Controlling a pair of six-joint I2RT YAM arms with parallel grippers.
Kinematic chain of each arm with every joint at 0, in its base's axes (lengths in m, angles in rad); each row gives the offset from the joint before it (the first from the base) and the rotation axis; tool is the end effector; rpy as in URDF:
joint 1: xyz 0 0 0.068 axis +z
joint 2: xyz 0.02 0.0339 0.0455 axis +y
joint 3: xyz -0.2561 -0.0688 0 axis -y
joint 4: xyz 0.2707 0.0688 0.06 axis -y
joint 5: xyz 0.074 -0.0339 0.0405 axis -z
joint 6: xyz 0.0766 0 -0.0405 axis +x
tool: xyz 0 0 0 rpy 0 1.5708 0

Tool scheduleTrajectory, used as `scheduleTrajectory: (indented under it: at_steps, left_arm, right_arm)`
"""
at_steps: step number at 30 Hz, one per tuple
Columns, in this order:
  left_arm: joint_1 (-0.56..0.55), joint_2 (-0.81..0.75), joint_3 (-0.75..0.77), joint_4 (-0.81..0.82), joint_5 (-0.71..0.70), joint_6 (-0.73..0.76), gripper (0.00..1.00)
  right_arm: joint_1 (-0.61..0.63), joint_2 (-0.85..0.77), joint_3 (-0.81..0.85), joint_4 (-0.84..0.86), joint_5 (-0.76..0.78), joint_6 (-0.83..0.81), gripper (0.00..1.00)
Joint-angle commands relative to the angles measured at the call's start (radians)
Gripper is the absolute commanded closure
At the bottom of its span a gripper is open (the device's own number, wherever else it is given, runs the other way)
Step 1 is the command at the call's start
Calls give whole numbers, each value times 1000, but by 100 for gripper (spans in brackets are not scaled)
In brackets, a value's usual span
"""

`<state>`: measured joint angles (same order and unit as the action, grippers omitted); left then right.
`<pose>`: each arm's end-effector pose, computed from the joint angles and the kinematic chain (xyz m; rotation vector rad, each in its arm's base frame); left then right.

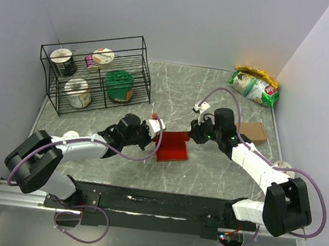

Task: Fold the paper box
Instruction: Close the paper box at the center of the board.

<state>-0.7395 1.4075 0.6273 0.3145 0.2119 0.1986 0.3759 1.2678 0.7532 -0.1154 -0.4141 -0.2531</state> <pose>0.2448 -0.2451 0.1516 1.0548 1.7816 -0.5521 0.2912 0.1481 0.1920 -0.8938 1.9965 0.5239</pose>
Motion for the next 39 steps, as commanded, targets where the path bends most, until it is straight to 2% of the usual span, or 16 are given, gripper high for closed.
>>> scheduleTrajectory:
  at_steps: [1,8,15,19,27,31,36,39]
  left_arm:
    - [3,16,37,-15,26,19,99]
    - [3,33,43,-8,40,15,99]
    - [3,41,52,-6,46,7,99]
    - [3,42,55,12,31,-7,99]
    - [2,57,60,87,-39,-112,99]
    - [2,68,43,188,-37,-166,99]
    - [-3,96,66,238,-13,-264,99]
    - [-20,105,74,250,-45,-298,99]
  right_arm:
    - [17,12,43,22,-18,-17,68]
    - [57,-7,34,17,-3,-5,83]
    - [123,-8,21,26,43,3,89]
    - [161,-5,15,42,118,31,100]
    - [265,-38,-44,112,319,113,100]
    - [330,-64,-83,157,508,190,100]
    - [399,-110,-130,215,601,252,100]
    - [460,-117,-138,227,679,307,100]
